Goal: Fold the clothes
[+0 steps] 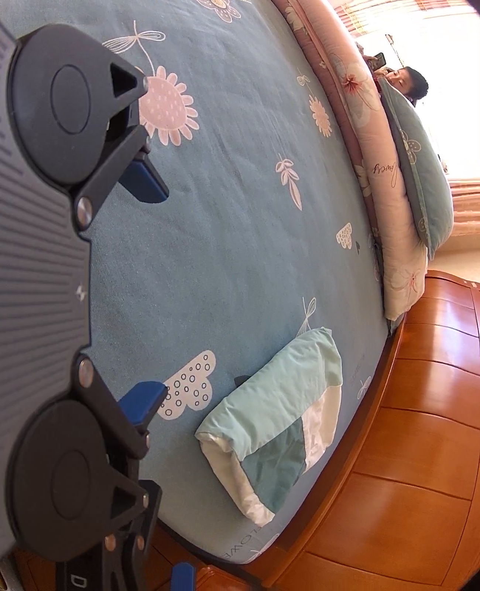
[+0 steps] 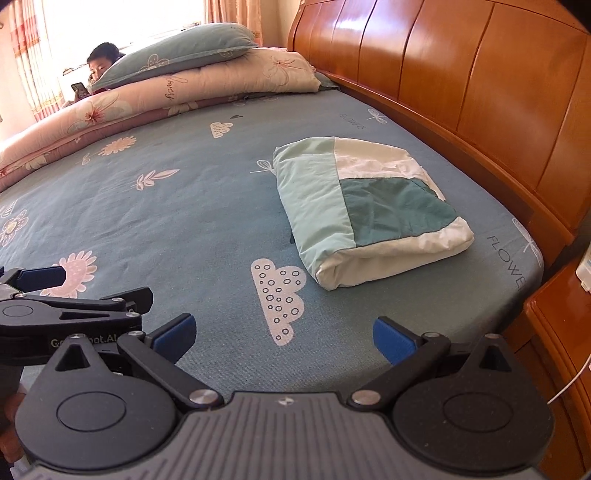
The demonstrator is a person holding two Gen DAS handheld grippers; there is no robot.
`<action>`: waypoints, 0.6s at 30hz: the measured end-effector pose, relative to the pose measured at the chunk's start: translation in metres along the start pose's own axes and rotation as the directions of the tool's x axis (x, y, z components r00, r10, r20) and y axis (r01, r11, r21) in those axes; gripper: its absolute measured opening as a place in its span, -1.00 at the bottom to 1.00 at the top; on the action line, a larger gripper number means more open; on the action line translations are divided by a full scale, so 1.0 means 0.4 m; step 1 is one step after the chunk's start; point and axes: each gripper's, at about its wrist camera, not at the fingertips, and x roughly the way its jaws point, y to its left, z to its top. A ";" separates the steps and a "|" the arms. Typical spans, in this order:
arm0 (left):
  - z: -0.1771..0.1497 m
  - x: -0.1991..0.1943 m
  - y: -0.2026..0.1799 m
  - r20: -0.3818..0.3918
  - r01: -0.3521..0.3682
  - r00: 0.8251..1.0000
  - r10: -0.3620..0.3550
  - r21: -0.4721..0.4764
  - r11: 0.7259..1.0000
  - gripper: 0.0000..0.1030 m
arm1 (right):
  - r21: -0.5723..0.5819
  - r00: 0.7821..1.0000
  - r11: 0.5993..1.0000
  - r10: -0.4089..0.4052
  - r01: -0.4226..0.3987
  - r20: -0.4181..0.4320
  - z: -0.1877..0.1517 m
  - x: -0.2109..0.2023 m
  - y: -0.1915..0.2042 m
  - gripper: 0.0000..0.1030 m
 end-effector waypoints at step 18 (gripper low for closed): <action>-0.015 0.020 -0.057 -0.052 0.067 0.997 -0.064 0.053 0.996 0.99 | 0.043 0.991 0.990 -0.132 0.134 -0.032 -0.030 0.012 -0.064 1.00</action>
